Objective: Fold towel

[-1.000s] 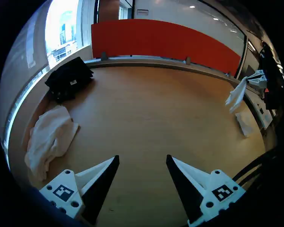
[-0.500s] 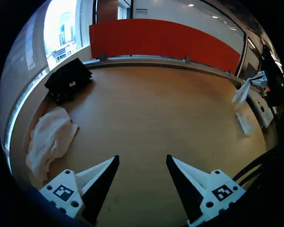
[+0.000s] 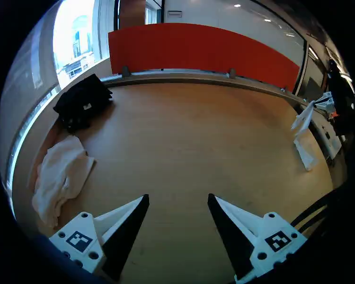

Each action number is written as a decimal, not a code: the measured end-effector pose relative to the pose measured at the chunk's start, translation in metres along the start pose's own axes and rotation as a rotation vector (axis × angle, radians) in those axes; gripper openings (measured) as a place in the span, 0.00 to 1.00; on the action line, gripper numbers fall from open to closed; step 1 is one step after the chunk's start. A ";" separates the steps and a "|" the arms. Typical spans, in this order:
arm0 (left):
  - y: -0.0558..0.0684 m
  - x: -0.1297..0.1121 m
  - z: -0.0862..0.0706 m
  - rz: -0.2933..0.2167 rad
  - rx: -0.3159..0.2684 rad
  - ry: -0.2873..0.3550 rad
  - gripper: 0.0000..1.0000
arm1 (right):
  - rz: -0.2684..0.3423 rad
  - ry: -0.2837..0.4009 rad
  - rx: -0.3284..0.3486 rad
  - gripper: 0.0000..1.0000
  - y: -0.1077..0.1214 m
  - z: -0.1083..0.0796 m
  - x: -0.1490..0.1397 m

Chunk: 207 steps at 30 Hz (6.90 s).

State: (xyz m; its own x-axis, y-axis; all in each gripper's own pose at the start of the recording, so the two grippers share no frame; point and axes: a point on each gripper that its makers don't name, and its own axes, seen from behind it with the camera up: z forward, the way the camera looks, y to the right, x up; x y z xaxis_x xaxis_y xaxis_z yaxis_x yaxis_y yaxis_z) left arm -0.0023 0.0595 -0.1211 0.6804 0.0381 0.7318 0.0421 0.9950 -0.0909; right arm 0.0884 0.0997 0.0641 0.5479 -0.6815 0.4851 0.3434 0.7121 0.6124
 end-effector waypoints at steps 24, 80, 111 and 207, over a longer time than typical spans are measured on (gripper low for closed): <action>0.010 -0.002 -0.001 0.021 -0.028 -0.001 0.92 | 0.084 -0.110 -0.048 0.04 -0.011 -0.042 -0.098; 0.008 -0.008 -0.010 0.050 -0.004 -0.011 0.92 | 0.331 -0.377 -0.061 0.04 -0.068 -0.001 -0.273; 0.006 -0.010 -0.015 0.050 0.001 -0.011 0.92 | 0.416 -0.422 -0.126 0.06 -0.076 0.015 -0.285; -0.029 0.174 -0.020 0.007 0.041 0.534 0.92 | 0.592 0.604 -0.411 1.00 -0.060 -0.092 0.049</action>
State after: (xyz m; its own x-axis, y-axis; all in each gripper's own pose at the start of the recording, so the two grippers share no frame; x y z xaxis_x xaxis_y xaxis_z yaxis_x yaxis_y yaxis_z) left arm 0.1299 0.0354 -0.0048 0.9586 0.0028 0.2848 0.0150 0.9981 -0.0604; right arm 0.1647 0.0392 -0.0062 0.9830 -0.0689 0.1704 0.0620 0.9970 0.0453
